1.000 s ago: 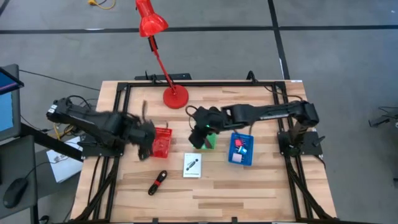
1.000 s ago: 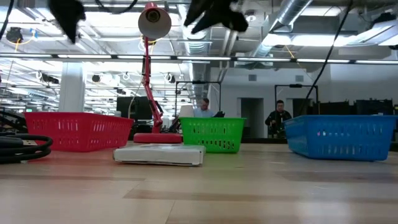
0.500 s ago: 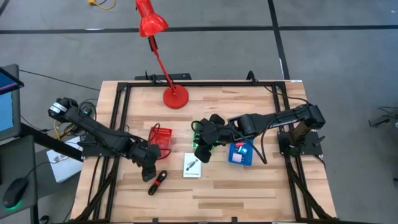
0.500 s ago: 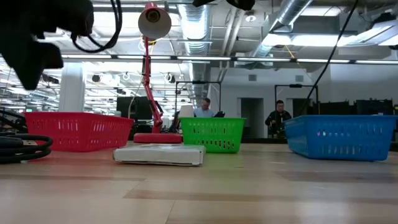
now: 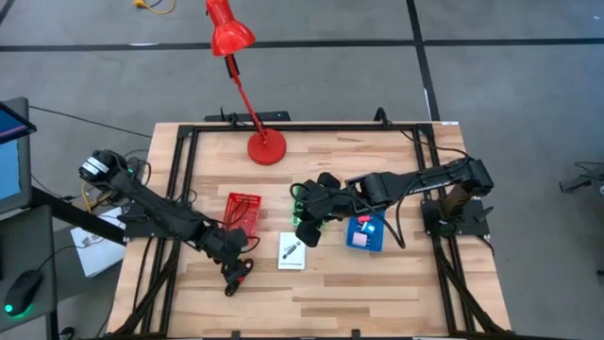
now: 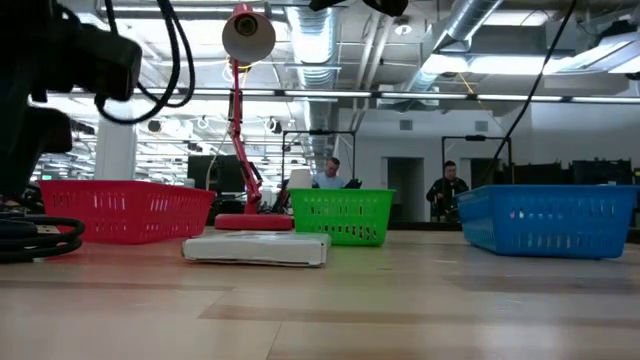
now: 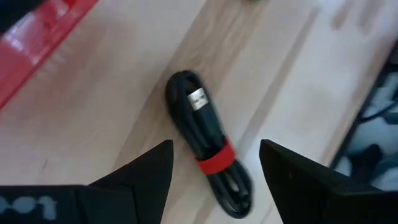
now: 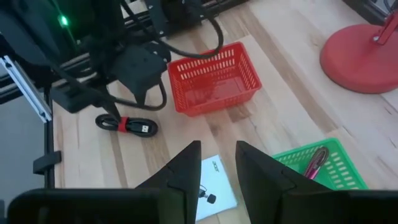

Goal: Pick and place items into bin
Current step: Put the black charger cable into the green bin

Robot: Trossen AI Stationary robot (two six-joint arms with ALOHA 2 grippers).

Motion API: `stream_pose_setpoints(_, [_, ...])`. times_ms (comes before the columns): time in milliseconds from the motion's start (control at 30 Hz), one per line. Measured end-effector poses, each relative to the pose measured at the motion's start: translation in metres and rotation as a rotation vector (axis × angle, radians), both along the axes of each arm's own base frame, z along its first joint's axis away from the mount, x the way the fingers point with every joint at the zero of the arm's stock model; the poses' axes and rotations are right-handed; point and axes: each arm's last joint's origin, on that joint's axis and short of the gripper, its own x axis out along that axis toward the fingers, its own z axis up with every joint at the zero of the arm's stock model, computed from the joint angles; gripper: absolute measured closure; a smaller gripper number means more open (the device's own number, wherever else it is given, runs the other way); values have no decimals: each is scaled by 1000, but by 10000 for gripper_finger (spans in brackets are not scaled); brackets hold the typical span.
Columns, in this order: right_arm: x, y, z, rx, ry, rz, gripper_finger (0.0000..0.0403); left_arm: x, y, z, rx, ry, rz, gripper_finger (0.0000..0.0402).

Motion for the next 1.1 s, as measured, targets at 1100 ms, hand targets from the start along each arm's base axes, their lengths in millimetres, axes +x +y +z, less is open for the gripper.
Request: stream_pose_setpoints(1100, [2, -11, 0, -16, 5, -6, 310, 16, -32, -29, -67, 42, 5, 174])
